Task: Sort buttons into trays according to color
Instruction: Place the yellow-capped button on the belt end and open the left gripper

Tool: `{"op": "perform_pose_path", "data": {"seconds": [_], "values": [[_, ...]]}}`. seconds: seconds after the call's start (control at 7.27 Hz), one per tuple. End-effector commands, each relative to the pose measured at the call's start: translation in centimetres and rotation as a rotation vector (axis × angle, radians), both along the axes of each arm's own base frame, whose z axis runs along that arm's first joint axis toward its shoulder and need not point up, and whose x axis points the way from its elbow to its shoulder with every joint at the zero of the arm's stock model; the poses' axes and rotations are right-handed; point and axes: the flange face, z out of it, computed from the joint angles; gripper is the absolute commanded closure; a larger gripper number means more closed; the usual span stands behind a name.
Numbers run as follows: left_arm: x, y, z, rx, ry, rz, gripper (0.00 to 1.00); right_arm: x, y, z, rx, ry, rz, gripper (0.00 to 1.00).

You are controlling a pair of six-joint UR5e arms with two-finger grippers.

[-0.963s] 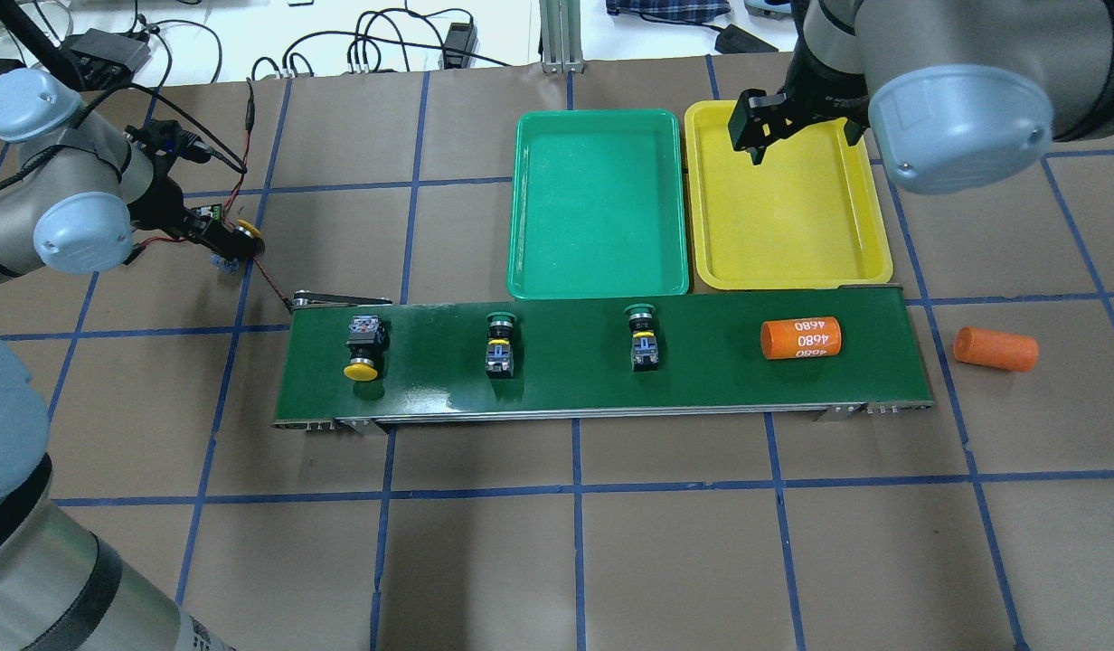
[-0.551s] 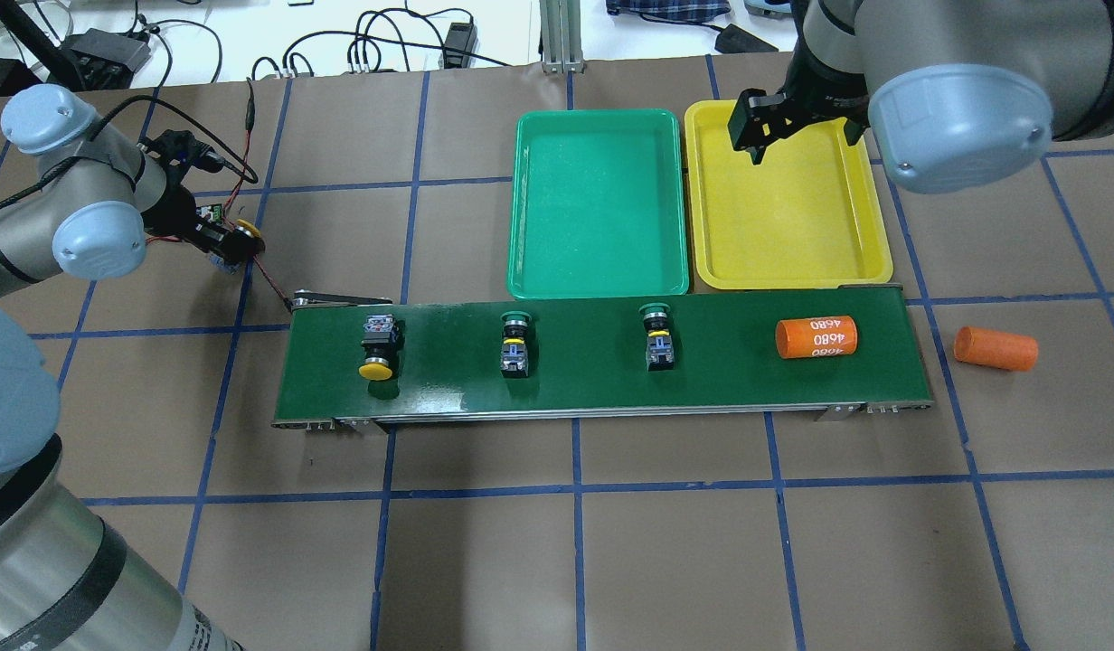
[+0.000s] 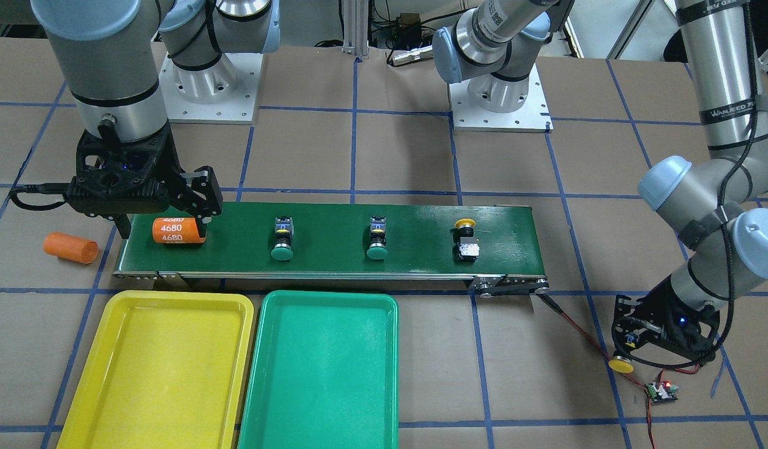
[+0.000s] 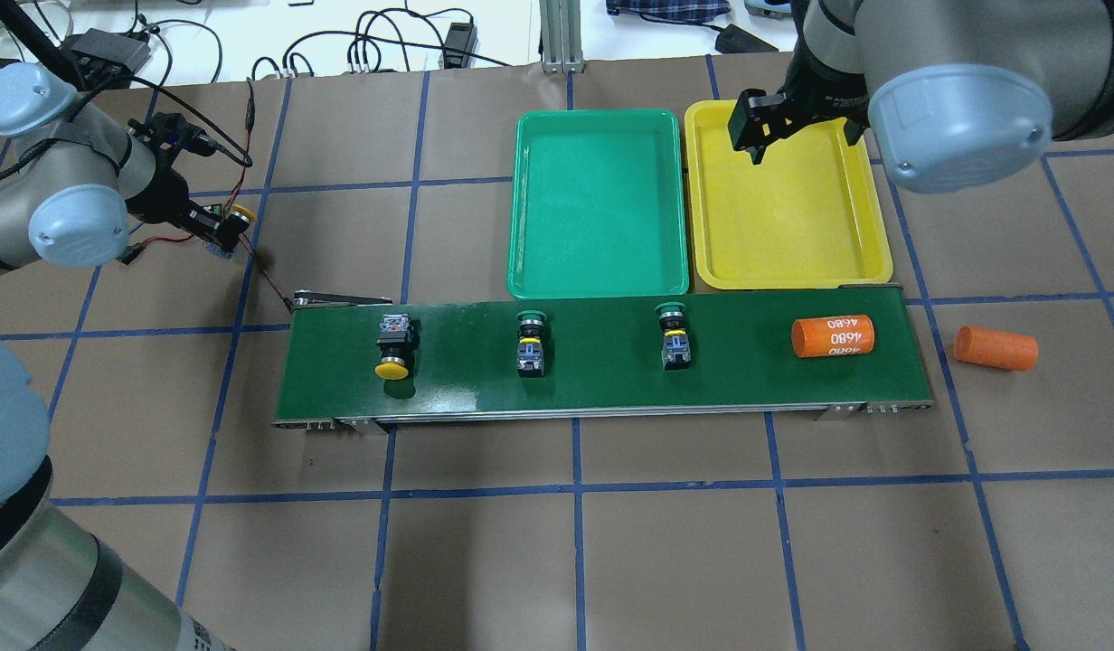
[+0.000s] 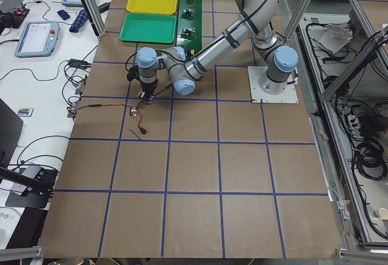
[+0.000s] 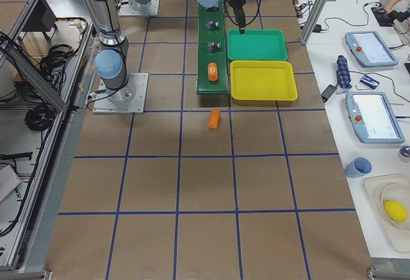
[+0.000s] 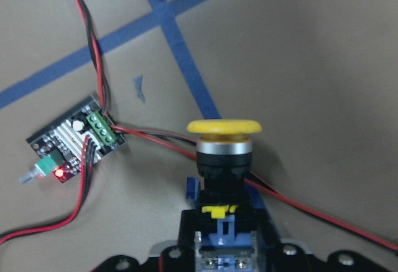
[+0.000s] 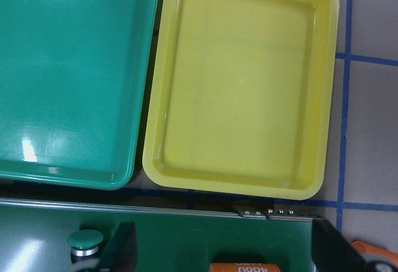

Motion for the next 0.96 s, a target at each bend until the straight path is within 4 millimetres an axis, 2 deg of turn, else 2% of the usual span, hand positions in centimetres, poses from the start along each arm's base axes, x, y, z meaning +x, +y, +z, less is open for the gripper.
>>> {"op": "perform_pose_path", "data": {"seconds": [0.0,0.14,0.28,0.41,0.55,0.83], "values": [[-2.2,2.9,6.0,0.065,0.039,0.130,1.00,0.0,0.0,0.0,0.000,0.000,0.000,0.00],[-4.7,3.8,7.6,0.060,0.042,0.215,1.00,0.0,0.0,0.0,0.000,0.000,0.000,0.00],[-9.3,5.8,7.8,0.090,0.035,0.229,1.00,0.0,0.0,0.0,0.000,0.000,0.000,0.00],[-12.5,8.3,6.5,0.134,0.035,0.243,1.00,0.0,0.0,0.0,0.000,0.000,0.000,0.00],[-13.5,10.8,5.1,0.172,0.046,0.289,1.00,0.0,0.0,0.0,0.000,0.000,0.000,0.00],[-14.3,14.3,4.5,0.199,0.043,0.294,1.00,0.0,0.0,0.0,0.000,0.000,0.000,0.00]]}}
